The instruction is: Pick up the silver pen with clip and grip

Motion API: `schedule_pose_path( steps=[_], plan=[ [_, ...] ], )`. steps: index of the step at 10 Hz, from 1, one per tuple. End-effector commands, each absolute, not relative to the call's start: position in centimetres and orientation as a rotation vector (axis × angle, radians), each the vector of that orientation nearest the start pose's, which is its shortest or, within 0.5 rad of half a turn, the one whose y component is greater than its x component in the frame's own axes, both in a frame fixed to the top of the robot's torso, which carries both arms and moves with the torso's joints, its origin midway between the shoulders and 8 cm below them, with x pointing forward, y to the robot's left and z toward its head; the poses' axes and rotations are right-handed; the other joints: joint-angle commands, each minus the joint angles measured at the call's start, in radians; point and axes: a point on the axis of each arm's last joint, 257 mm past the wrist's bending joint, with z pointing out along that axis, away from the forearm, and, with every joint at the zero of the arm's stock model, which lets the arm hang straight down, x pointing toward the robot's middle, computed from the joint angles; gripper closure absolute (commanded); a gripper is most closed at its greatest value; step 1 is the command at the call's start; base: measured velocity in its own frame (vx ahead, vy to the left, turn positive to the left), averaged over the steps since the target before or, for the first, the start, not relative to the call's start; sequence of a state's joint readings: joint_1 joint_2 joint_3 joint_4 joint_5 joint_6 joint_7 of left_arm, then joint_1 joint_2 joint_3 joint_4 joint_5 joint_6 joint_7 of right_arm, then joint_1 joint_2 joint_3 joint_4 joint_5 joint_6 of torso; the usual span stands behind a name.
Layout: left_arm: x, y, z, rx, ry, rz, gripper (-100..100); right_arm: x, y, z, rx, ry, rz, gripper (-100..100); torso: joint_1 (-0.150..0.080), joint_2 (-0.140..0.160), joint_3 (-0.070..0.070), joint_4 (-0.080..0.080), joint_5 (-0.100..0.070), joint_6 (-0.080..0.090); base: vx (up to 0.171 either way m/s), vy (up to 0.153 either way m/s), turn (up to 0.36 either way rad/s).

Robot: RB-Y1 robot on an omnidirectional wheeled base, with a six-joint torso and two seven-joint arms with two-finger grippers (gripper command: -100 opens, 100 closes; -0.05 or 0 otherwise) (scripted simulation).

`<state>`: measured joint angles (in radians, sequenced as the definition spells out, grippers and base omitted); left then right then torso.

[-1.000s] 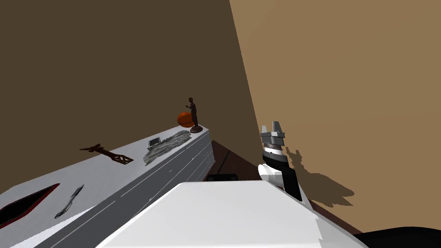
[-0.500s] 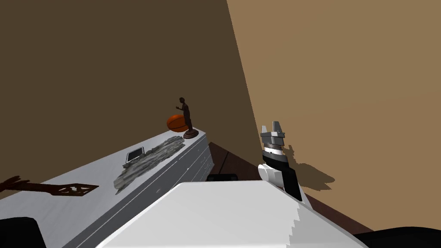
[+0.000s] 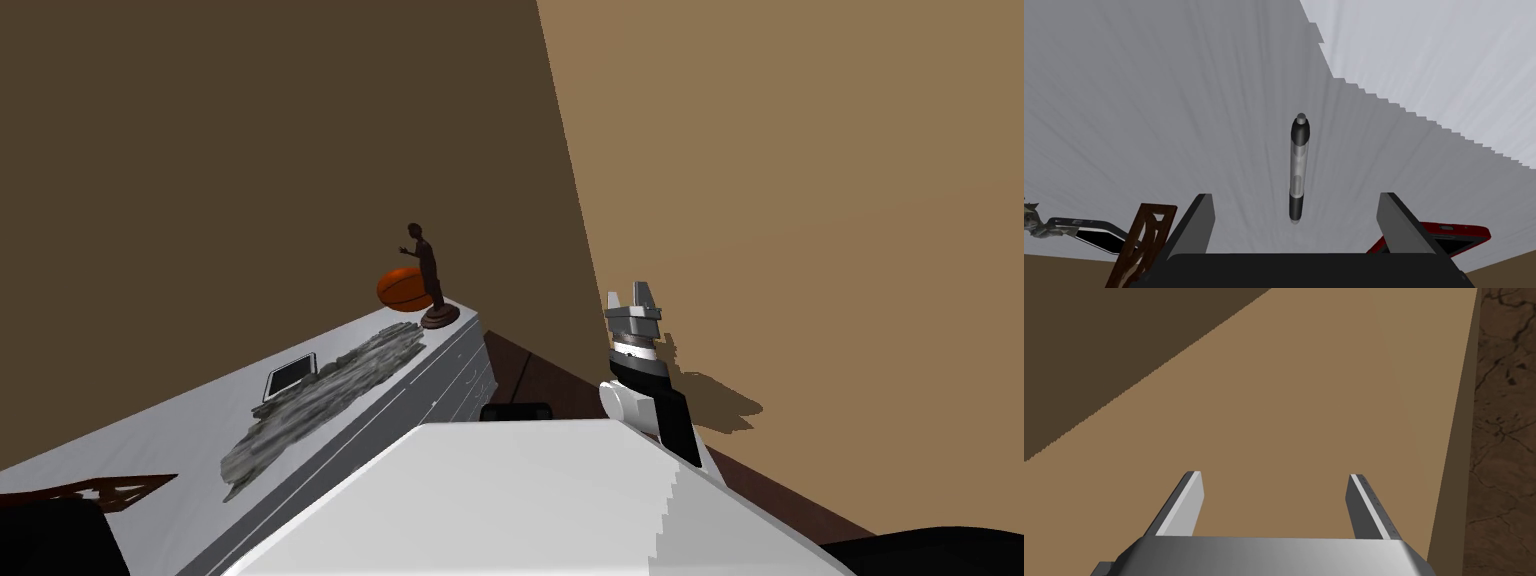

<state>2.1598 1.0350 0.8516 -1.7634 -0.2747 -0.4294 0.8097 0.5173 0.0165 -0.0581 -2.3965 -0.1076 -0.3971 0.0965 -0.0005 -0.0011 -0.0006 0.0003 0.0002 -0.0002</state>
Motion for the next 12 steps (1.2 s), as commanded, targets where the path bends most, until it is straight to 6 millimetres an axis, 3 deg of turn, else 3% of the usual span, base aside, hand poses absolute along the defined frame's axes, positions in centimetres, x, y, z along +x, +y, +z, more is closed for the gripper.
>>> schedule_pose_path(
  steps=[1, 3, 4, 8, 9, 10, 12],
  plan=[
    [-8.3, 67.2, -15.5, -1.344, 2.291, 0.250, -100, 32.9, -30.9, 5.2, 0.689, 0.562, 1.222, 0, 0.000, 0.000, 0.000, 0.000, 0.000, 0.000, 0.025, 0.016, -0.004],
    [-8.3, 67.3, -15.7, -1.345, 2.290, 0.248, -100, 32.9, -30.9, 5.2, 0.689, 0.562, 1.222, 0, -0.001, 0.001, 0.001, 0.000, 0.000, 0.000, 0.000, 0.000, 0.000],
    [-8.4, 67.4, -15.8, -1.344, 2.291, 0.250, 100, 32.9, -30.9, 5.2, 0.689, 0.562, 1.222, 0, -0.001, 0.002, 0.001, 0.000, 0.000, 0.000, 0.000, 0.000, 0.000],
    [-8.4, 67.4, -15.8, -1.344, 2.290, 0.250, 100, 32.9, -30.9, 5.2, 0.689, 0.562, 1.222, 0, 0.000, 0.002, 0.001, 0.001, 0.000, 0.000, 0.000, 0.000, 0.000],
    [-8.4, 67.4, -15.8, -1.344, 2.290, 0.250, 0, 32.9, -30.9, 5.2, 0.689, 0.562, 1.222, 0, 0.000, 0.002, 0.002, 0.001, 0.000, 0.000, 0.000, 0.000, 0.000],
    [-8.1, 67.2, -15.0, -1.343, 2.292, 0.250, 100, 32.9, -30.9, 5.2, 0.689, 0.562, 1.222, 0, 0.000, 0.003, 0.002, 0.001, 0.000, 0.000, 0.000, 0.000, 0.000],
    [-8.0, 67.2, -14.9, -1.342, 2.293, 0.251, 100, 32.9, -30.9, 5.2, 0.689, 0.562, 1.222, 0, -0.001, 0.002, 0.001, 0.001, 0.000, 0.000, -0.001, -0.003, 0.001]
  ],
)
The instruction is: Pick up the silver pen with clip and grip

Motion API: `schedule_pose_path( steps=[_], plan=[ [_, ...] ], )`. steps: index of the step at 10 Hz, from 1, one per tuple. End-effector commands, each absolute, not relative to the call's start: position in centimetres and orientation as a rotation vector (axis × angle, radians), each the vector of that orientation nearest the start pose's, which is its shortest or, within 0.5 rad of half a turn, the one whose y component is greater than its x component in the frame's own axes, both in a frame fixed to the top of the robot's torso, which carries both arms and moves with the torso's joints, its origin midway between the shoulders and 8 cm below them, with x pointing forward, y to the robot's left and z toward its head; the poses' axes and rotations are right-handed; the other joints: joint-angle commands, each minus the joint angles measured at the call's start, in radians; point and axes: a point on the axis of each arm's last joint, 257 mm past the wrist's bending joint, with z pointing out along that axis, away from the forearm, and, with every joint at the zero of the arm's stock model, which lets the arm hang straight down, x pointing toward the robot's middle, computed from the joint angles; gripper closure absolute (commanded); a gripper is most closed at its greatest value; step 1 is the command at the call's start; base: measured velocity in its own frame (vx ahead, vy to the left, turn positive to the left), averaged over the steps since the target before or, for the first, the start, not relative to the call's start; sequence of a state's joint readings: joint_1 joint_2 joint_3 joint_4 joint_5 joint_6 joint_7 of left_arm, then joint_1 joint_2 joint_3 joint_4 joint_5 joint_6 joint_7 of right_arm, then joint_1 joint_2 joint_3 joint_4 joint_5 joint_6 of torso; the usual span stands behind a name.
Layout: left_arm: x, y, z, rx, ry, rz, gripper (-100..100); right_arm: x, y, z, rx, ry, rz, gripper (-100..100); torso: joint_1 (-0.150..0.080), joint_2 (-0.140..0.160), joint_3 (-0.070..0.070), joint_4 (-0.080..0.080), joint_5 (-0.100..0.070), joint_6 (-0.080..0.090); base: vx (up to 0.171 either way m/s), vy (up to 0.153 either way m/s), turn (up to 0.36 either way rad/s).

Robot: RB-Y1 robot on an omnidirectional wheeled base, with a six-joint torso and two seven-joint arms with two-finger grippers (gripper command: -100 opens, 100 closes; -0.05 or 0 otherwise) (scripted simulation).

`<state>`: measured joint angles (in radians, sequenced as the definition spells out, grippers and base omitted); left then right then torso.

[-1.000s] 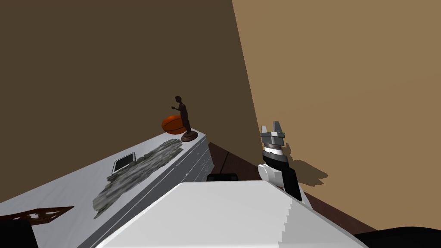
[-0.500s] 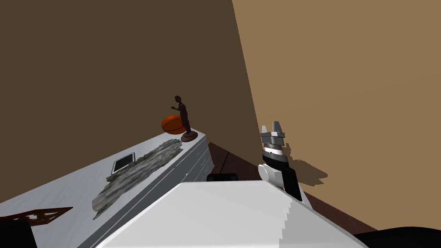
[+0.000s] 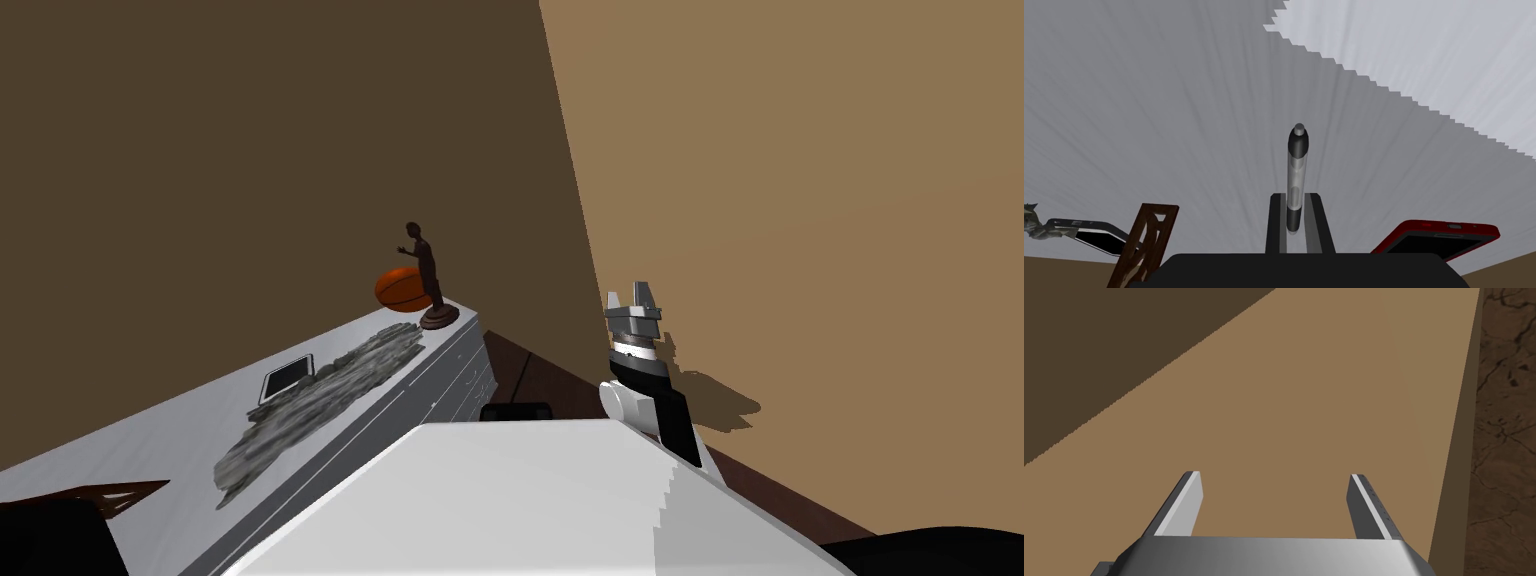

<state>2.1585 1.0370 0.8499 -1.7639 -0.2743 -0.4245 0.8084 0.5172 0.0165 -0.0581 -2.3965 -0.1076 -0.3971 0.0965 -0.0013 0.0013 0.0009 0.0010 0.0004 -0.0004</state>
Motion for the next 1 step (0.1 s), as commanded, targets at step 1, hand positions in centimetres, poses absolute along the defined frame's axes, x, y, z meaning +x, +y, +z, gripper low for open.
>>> schedule_pose_path(
  steps=[1],
  plan=[
    [-7.87, 67.13, -14.83, -1.342, 2.292, 0.250, 0, 32.93, -30.94, 5.21, 0.689, 0.562, 1.222, 0, 0.000, 0.000, 0.000, 0.000, 0.000, 0.000, 0.000, 0.000, 0.000]
  ],
)
